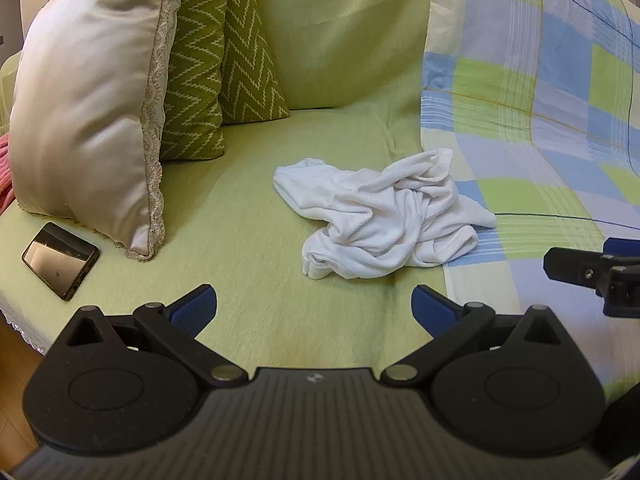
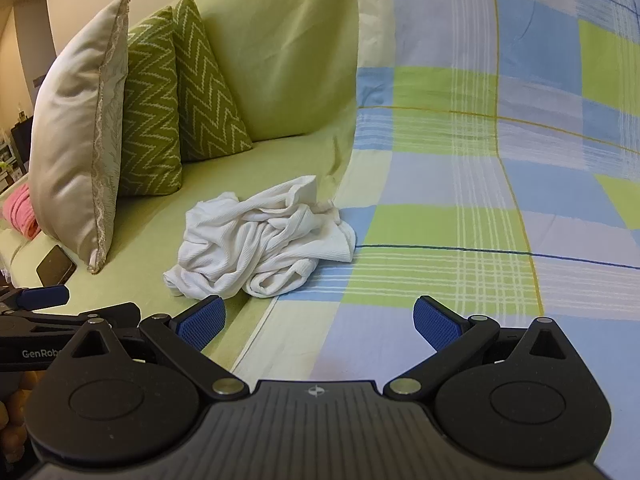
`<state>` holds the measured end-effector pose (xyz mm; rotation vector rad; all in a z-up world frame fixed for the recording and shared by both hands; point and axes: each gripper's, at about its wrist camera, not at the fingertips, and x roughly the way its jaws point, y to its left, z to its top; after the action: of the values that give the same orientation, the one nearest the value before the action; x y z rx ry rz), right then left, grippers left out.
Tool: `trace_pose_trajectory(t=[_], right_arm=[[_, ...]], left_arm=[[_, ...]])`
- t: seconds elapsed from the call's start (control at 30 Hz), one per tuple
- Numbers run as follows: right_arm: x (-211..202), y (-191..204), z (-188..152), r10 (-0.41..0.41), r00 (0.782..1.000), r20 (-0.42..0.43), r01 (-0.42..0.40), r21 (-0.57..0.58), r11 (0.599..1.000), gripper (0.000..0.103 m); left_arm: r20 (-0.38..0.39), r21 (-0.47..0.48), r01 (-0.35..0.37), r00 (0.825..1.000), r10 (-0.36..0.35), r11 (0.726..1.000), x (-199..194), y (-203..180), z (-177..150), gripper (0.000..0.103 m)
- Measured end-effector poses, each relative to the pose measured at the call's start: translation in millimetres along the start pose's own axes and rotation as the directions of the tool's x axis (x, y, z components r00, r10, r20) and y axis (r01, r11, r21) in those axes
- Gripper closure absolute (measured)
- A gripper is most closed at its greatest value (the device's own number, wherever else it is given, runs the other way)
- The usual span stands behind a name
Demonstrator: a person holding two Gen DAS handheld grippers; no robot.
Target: Fold clothes
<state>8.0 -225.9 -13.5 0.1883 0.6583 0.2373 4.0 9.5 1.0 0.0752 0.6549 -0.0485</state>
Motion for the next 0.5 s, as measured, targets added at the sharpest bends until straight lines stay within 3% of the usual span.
trace_pose_trajectory(t=[0.1, 0.2, 0.23, 0.3, 0.4, 0.5], right_arm=[[-2, -4, 6, 0.059, 0.998, 0.000, -0.059, -0.015, 0.998, 0.000], [-15, 13, 12, -0.004, 0.990, 0.139, 0.033, -0.208, 0.978, 0.000], [-18, 19, 12, -0.032, 0.979, 0.201, 0.087, -0.270, 0.959, 0.000], [-10, 21, 18, -0.012, 0.981, 0.193, 0.078, -0.338, 0.938, 0.000], [20, 13, 34, -0.001, 0.998, 0.066, 0.024, -0.349, 0.937, 0.000], [48, 13, 39, -0.027, 0.999, 0.024, 0.035, -0.431, 0.902, 0.000]], left_arm=[[0.049, 0.056, 0.034, 0.998, -0.037, 0.998, 0, 2, 8, 0.001], [0.094, 0.237, 0.029, 0.994, -0.053, 0.971, 9, -1, 16, 0.001], [0.095, 0.295, 0.039, 0.993, -0.070, 0.955, 14, -2, 17, 0.001], [0.087, 0.403, 0.062, 0.991, -0.106, 0.913, 26, -3, 18, 0.001], [0.073, 0.541, 0.087, 0.986, -0.150, 0.837, 47, -8, 11, 0.005], [0.046, 0.637, 0.103, 0.984, -0.171, 0.764, 70, -14, -1, 0.015]])
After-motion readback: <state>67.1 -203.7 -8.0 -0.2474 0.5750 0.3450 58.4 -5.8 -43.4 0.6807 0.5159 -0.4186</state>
